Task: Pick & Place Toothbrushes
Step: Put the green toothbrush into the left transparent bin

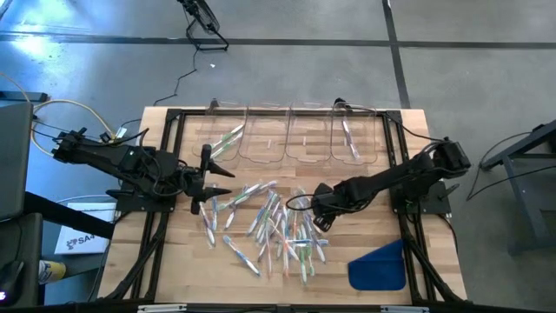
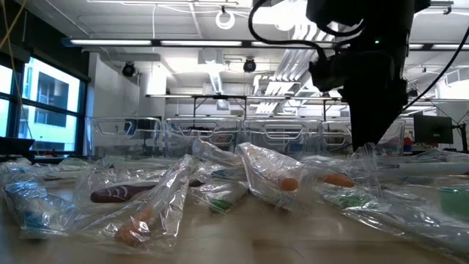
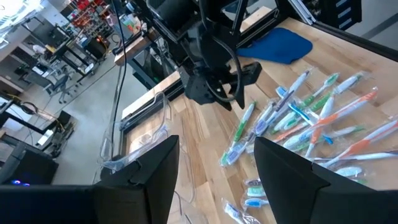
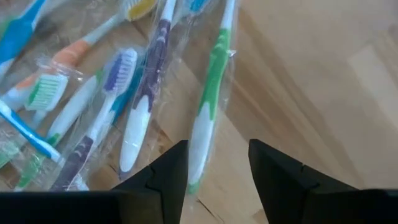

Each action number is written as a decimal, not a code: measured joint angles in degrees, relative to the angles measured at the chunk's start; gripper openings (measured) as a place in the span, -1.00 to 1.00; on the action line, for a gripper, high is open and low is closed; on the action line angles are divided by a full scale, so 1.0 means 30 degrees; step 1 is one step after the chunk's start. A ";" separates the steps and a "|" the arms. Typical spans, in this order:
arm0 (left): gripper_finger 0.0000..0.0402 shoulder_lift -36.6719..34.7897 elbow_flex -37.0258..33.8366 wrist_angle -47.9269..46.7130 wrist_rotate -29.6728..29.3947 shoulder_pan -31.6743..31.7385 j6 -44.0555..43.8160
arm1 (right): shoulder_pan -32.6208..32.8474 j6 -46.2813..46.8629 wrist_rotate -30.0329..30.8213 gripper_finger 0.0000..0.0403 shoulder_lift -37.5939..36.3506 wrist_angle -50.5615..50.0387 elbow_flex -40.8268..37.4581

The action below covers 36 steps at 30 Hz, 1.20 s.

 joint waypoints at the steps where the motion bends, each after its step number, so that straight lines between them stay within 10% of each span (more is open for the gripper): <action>1: 0.01 0.0000 0.0000 -0.0003 0.0000 0.0000 -0.0007 | 0.0003 0.0002 -0.0012 -0.20 0.0170 0.0121 0.0000; 36: 0.01 0.0000 0.0000 -0.0026 -0.0015 0.0007 -0.0007 | -0.0004 0.0277 -0.0945 -0.34 0.2896 0.1413 0.0034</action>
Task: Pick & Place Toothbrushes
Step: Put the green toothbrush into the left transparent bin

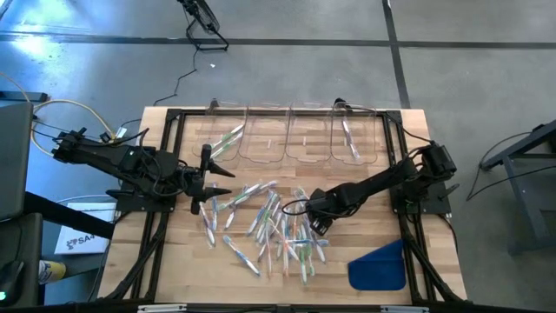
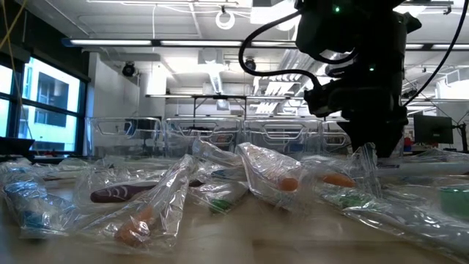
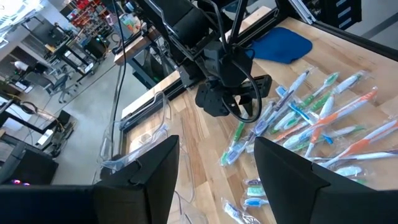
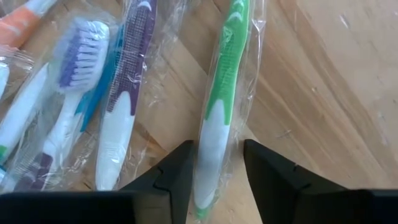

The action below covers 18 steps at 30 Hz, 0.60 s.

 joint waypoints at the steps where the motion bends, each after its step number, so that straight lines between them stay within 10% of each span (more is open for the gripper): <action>1: 0.01 0.0000 0.0000 0.0000 0.0000 0.0000 0.0000 | 0.0000 0.0000 0.0009 -0.37 0.0005 -0.0013 -0.0006; 18: 0.01 0.0000 0.0000 0.0000 0.0000 -0.0007 -0.0058 | -0.0036 -0.1257 -0.0322 -0.91 -0.0117 -0.0539 -0.0012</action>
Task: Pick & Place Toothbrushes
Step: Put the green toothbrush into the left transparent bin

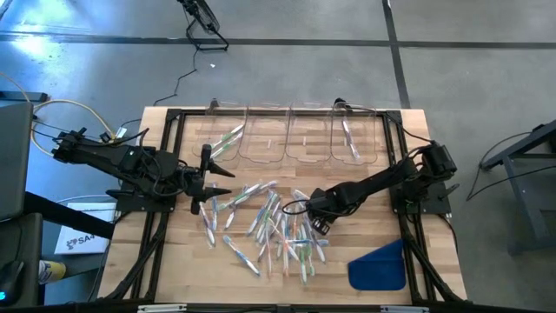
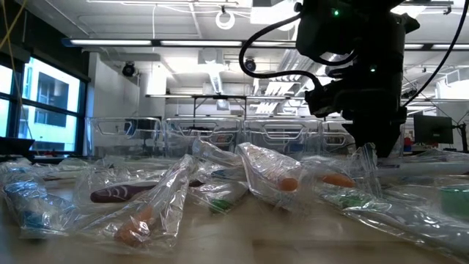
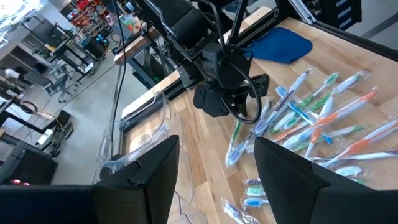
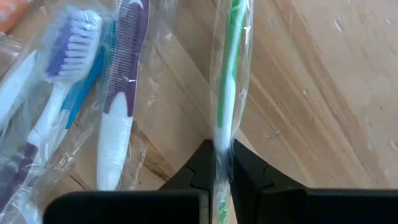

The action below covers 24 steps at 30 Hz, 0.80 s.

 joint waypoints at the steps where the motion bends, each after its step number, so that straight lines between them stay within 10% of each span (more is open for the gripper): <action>1: 0.01 0.0000 0.0000 -0.0005 0.0000 0.0007 -0.0040 | 0.0000 -0.0177 -0.0020 -0.91 -0.0068 -0.0027 0.0000; 24: 0.01 -0.0002 0.0015 0.3211 -0.1235 0.0007 -0.0425 | -0.0080 -0.1659 0.3411 -0.91 -0.7435 -0.2599 -0.0058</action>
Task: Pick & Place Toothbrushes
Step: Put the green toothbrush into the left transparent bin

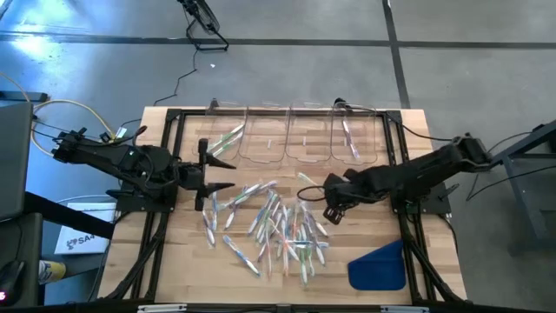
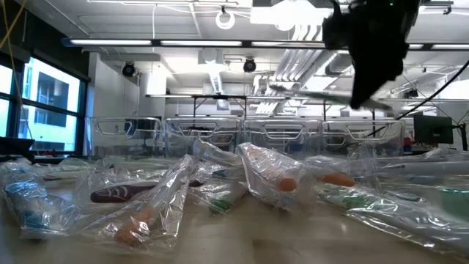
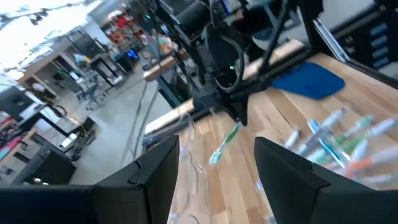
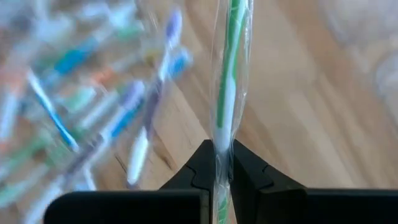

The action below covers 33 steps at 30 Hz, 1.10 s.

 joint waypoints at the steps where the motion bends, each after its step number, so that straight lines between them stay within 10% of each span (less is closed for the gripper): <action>1: 0.01 0.0000 0.0000 0.0340 -0.0017 -0.0002 -0.0003 | 0.0010 -0.0135 0.0328 -0.91 -0.0470 0.0213 0.0000; 17: 0.01 0.1771 0.0000 0.5407 -0.0400 0.1606 -0.1801 | 0.0024 -1.0124 0.1021 -0.91 -0.3000 1.3583 0.0044; 28: 0.01 0.4057 0.0253 0.8834 0.9638 0.7634 -0.4588 | -0.0130 -1.0773 0.2198 -0.91 -0.2479 1.4156 0.0044; 33: 0.01 0.6059 0.0277 1.1315 1.1005 0.7774 -0.5360 | -0.0146 -1.1241 0.2525 -0.91 -0.2408 1.4590 0.0044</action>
